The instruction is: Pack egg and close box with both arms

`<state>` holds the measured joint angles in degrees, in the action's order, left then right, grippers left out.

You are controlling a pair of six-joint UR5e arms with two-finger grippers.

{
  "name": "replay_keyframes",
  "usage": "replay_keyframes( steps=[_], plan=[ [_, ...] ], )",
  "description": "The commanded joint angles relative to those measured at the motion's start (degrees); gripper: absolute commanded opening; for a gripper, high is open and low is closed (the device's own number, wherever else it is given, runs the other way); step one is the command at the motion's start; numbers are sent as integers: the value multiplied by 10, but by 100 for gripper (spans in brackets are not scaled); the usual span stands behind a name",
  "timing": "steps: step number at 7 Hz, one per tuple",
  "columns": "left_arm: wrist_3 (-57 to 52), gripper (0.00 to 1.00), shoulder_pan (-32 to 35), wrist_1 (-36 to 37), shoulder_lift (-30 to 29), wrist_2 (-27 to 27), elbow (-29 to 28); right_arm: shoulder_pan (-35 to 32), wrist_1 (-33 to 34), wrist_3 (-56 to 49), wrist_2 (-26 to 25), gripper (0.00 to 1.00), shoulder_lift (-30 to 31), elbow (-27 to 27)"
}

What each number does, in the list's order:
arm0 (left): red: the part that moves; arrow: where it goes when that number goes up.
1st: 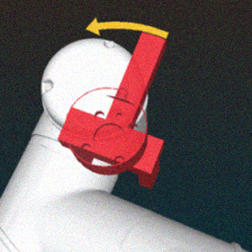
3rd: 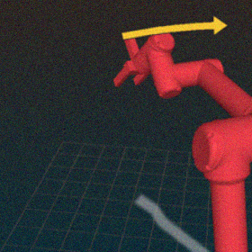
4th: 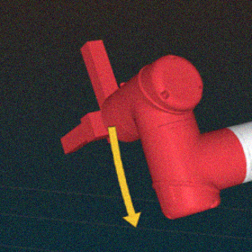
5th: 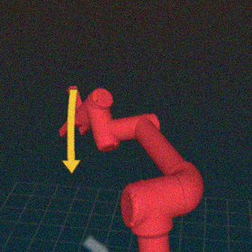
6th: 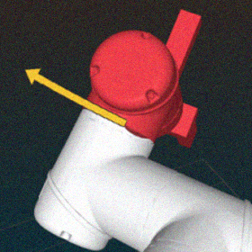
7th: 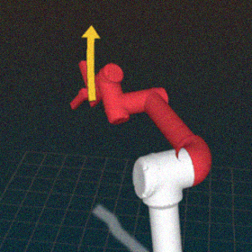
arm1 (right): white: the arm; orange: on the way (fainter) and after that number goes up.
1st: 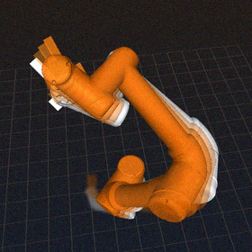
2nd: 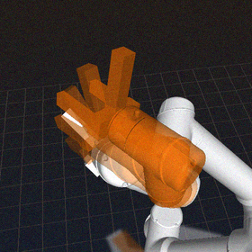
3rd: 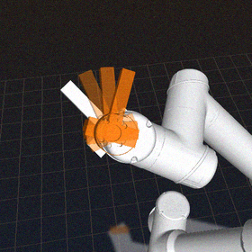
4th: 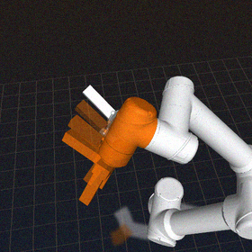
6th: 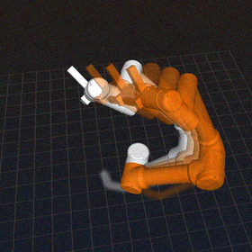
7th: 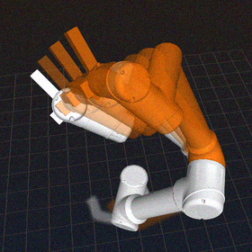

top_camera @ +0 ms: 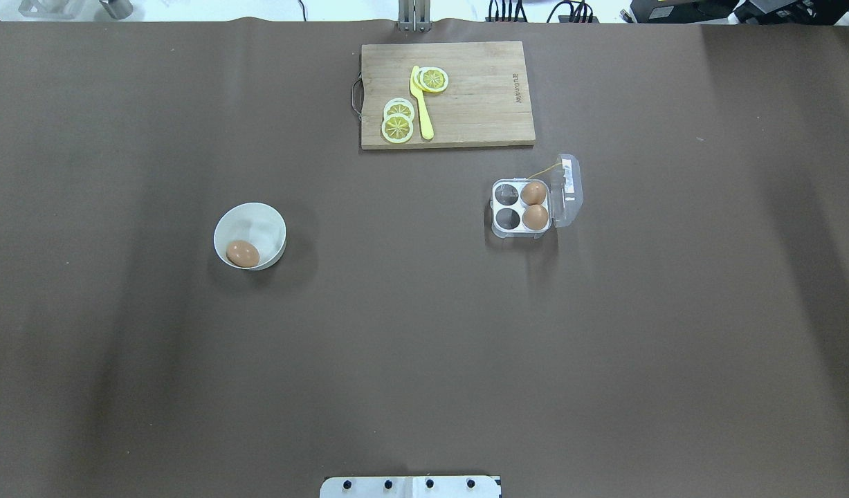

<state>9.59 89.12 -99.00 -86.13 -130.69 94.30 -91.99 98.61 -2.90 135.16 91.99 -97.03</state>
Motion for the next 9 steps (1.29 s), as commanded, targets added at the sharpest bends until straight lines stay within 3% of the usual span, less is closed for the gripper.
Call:
replay_keyframes(
  steps=[1,5,7,9],
  plan=[
    [0,98,0,-1,-1,0,1,0,0,0,3,100,0,0],
    [0,98,0,-1,-5,1,4,-1,0,0,7,100,0,0],
    [1,98,0,-1,-15,0,34,-1,0,0,12,100,-1,-1],
    [-1,98,-20,-46,-18,-10,39,-1,0,1,13,100,0,0]
  ],
)
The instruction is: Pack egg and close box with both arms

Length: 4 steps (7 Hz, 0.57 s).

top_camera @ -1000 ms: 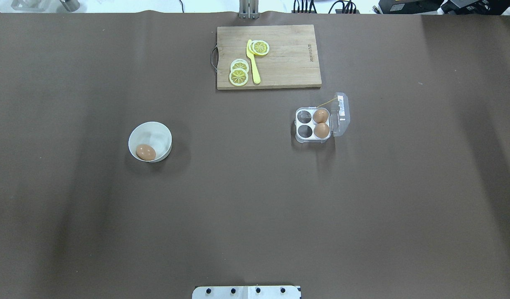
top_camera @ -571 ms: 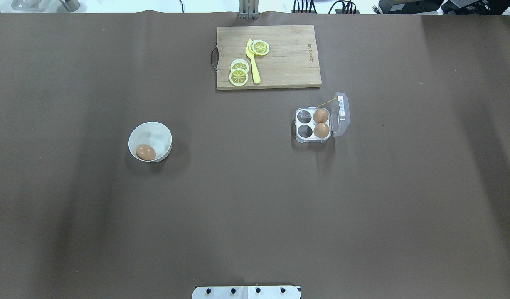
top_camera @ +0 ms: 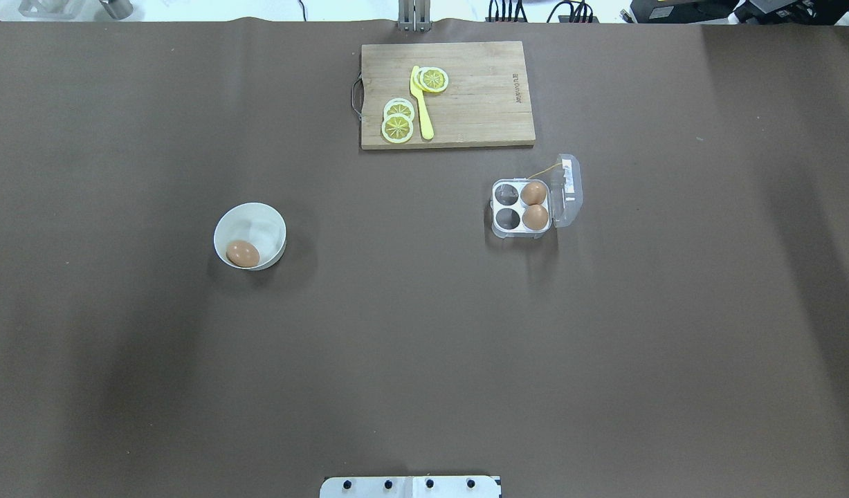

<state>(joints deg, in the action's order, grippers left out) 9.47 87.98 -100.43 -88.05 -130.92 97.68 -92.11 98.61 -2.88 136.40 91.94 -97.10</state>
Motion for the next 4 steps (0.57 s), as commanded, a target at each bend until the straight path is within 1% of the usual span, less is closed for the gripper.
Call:
replay_keyframes(
  steps=[1,2,3,4],
  plan=[
    [19,98,-10,-58,2,-55,0,0,0,1,5,100,1,0],
    [55,98,-32,-59,-7,-65,8,0,0,1,11,100,1,-1],
    [70,98,-68,-57,-38,-59,15,0,1,1,14,100,0,0],
    [104,98,-79,-54,-87,-66,14,0,3,1,21,100,2,0]
  ],
)
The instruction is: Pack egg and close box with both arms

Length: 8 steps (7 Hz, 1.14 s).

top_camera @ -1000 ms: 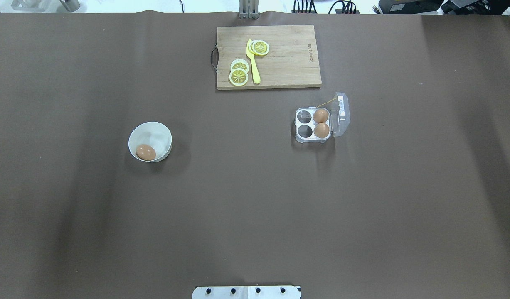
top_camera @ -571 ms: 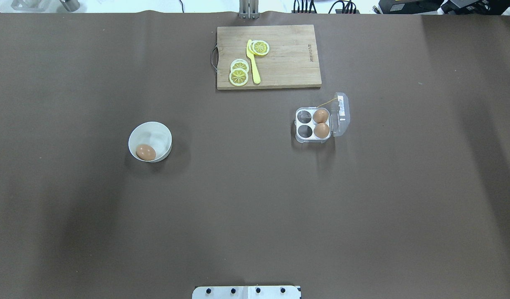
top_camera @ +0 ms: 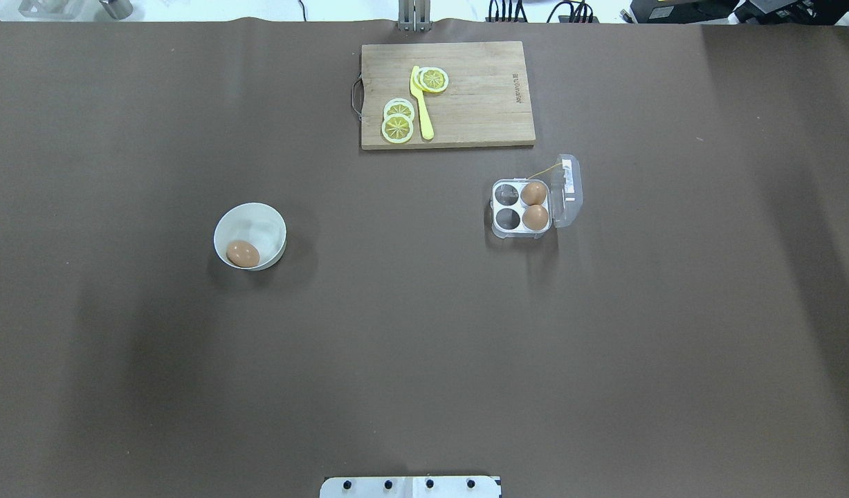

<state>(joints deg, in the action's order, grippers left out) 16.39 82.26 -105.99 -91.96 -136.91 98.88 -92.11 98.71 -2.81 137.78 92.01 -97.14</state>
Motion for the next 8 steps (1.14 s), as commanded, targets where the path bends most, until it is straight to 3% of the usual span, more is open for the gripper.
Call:
replay_keyframes(
  steps=[1,3,4,8],
  plan=[
    [123,98,-52,-2,-89,-28,-2,0,3,1,11,100,1,1],
    [332,98,-140,-37,-156,-16,5,0,4,4,16,100,-1,5],
    [341,98,-201,-40,-167,94,29,1,6,4,19,100,-2,6],
    [441,97,-322,-11,-180,203,30,0,2,12,23,100,0,1]
  ],
)
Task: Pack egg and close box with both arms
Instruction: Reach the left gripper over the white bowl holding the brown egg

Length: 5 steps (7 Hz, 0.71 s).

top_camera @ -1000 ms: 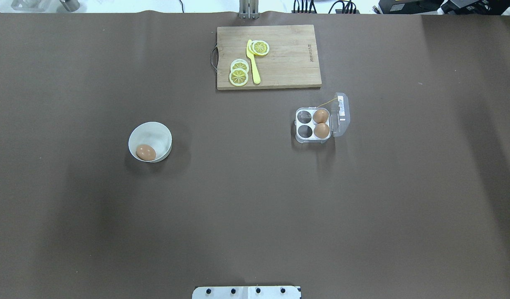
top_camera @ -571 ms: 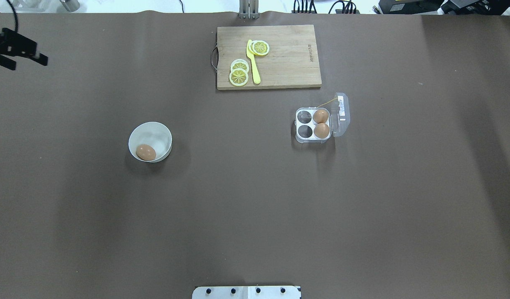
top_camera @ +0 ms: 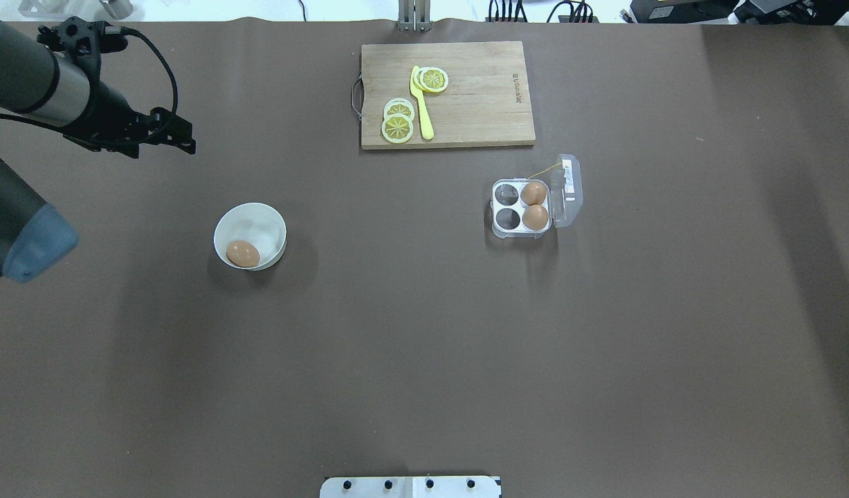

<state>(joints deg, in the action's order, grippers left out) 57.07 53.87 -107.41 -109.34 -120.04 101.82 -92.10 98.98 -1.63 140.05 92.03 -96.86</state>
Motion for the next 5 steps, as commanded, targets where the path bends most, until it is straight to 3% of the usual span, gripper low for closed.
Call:
replay_keyframes(
  steps=[1,3,5],
  plan=[
    [78,97,-69,8,-24,42,-7,1,-1,1,0,100,-1,-2],
    [104,92,-104,83,-66,45,-17,1,-1,1,0,100,1,-1],
    [104,88,-130,84,-66,71,-28,1,-1,1,0,100,1,2]
  ],
)
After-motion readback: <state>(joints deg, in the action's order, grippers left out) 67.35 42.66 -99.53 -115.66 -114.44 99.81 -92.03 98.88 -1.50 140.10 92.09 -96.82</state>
